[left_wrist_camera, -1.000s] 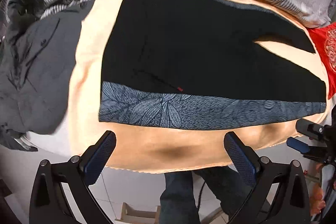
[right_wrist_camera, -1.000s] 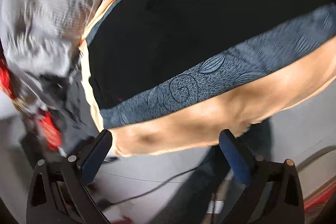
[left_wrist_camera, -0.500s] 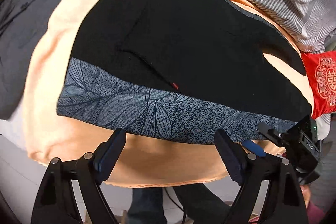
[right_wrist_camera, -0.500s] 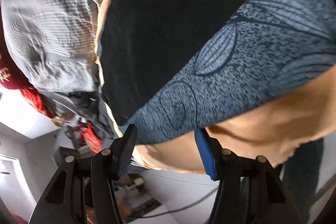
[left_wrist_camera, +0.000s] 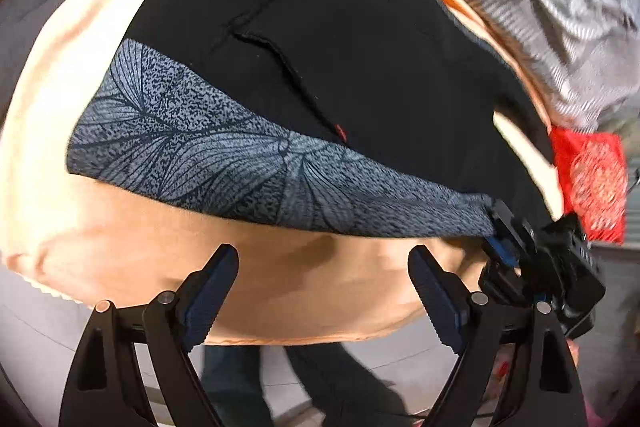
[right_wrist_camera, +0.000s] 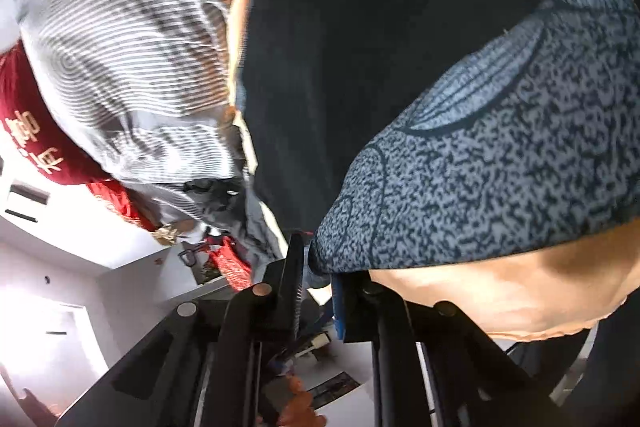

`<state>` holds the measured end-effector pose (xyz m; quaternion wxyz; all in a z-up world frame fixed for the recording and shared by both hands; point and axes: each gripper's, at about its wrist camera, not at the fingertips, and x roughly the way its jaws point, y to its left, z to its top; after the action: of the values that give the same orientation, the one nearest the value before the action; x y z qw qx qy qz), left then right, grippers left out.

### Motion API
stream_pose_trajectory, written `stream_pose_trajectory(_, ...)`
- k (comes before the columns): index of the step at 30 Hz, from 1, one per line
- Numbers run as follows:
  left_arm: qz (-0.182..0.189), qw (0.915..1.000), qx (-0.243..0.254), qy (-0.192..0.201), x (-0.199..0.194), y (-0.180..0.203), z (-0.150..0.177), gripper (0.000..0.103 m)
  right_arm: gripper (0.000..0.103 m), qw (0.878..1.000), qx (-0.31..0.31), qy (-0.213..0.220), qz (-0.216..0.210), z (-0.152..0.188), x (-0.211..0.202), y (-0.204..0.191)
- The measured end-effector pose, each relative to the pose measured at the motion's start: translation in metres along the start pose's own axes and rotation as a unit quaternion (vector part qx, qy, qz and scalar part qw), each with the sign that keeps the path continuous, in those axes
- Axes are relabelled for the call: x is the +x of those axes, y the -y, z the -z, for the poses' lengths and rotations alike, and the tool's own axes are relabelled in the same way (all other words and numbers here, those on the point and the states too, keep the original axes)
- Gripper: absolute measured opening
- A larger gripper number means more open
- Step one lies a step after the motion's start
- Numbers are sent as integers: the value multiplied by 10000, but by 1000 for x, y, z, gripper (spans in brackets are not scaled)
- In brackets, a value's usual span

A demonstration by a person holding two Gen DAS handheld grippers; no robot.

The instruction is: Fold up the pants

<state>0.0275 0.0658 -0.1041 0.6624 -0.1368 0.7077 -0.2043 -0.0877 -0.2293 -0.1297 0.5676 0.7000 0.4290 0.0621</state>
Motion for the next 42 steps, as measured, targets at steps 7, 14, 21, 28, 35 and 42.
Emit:
stream_pose_trajectory(7, 399, 9972, -607, 172, -8, -18, -22, 88, 14, 9997, -219, -78, 110, -1, -6, -17)
stream_pose_trajectory(14, 369, 9951, -886, 242, -6, -28, -33, 87, 14, 9996, -178, -63, 189, 0, -8, -15)
stream_pose_trajectory(21, -161, 9967, -796, 85, -3, -34, -37, 34, 19, 9994, 87, 21, 327, -1, -6, -7)
stream_pose_trajectory(28, -306, 9985, -427, 179, -20, -29, -37, 22, 10, 9947, 57, 286, 982, 1, -7, -11)
stream_pose_trajectory(35, -152, 9987, -297, 393, -59, 5, -65, 22, 10, 9843, -1125, -156, 1349, -34, -7, -97)
stream_pose_trajectory(42, -272, 9962, -59, 828, -72, 52, -149, 22, 10, 9805, -1298, -740, 1275, -115, 17, -151)
